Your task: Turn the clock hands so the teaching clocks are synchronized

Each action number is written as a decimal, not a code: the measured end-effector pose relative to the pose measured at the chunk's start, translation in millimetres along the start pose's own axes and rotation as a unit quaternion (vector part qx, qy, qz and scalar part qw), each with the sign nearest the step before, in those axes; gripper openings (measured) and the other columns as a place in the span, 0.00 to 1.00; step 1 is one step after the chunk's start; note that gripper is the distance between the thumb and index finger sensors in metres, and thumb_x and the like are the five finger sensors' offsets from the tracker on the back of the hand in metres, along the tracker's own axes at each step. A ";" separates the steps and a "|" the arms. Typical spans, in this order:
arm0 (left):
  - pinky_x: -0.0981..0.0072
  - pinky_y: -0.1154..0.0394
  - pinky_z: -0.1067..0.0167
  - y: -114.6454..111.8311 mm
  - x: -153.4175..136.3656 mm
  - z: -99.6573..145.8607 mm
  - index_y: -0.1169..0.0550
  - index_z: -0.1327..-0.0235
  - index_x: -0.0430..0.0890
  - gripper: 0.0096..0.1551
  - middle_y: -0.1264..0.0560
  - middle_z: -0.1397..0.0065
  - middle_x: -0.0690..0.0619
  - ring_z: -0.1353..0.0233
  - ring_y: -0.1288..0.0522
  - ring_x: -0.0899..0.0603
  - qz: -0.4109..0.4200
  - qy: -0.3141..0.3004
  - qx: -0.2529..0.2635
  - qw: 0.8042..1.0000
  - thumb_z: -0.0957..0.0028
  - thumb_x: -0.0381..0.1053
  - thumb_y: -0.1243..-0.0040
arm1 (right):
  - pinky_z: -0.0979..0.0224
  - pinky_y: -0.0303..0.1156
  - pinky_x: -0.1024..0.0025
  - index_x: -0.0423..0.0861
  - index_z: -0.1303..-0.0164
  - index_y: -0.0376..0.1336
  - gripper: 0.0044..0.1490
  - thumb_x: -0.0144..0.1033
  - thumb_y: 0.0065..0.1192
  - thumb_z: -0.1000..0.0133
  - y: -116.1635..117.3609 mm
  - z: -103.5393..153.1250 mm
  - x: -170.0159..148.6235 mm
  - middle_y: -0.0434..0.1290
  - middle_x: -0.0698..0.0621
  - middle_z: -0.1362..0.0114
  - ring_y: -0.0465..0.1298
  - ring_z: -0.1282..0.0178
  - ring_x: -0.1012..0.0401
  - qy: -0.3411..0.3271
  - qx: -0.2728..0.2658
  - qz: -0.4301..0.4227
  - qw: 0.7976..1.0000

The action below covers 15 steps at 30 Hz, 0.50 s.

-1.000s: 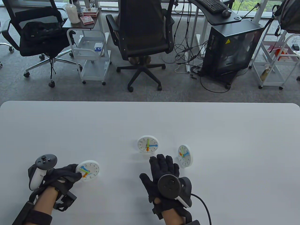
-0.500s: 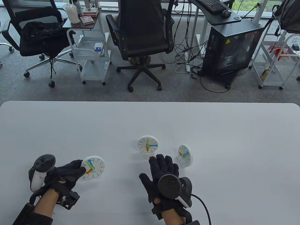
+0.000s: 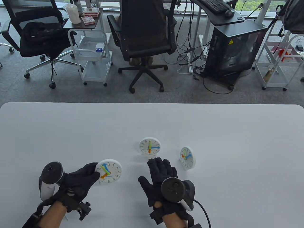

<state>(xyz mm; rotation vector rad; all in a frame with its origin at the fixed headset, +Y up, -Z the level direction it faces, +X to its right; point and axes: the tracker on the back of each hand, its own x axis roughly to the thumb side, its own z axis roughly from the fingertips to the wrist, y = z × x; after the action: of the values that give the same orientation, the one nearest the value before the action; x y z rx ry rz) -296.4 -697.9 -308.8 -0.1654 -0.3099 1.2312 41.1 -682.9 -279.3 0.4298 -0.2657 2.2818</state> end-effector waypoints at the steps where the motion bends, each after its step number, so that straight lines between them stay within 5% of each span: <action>1: 0.25 0.38 0.37 -2.6 1.5 0.5 0.25 0.33 0.44 0.28 0.17 0.36 0.44 0.36 0.22 0.30 0.003 -0.004 -0.003 1.000 0.45 0.53 0.35 | 0.35 0.46 0.24 0.30 0.22 0.54 0.52 0.57 0.58 0.42 0.5 0.2 0.6 0.55 0.28 0.21 0.52 0.25 0.24 -0.001 0.000 -0.007 1.000; 15: 0.26 0.37 0.38 -29.3 17.5 8.6 0.25 0.34 0.44 0.29 0.16 0.39 0.44 0.38 0.21 0.31 0.031 -0.048 -0.038 0.998 0.45 0.55 0.36 | 0.34 0.55 0.25 0.32 0.22 0.54 0.52 0.59 0.57 0.42 14.7 4.5 10.8 0.64 0.32 0.23 0.65 0.27 0.29 -0.016 0.045 -0.142 0.989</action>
<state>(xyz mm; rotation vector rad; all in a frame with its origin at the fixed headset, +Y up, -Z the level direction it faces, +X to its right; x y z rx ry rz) -267.5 -691.3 -289.7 -0.1819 -0.4384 1.2910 24.4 -687.0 -271.8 0.5167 -0.1098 2.0139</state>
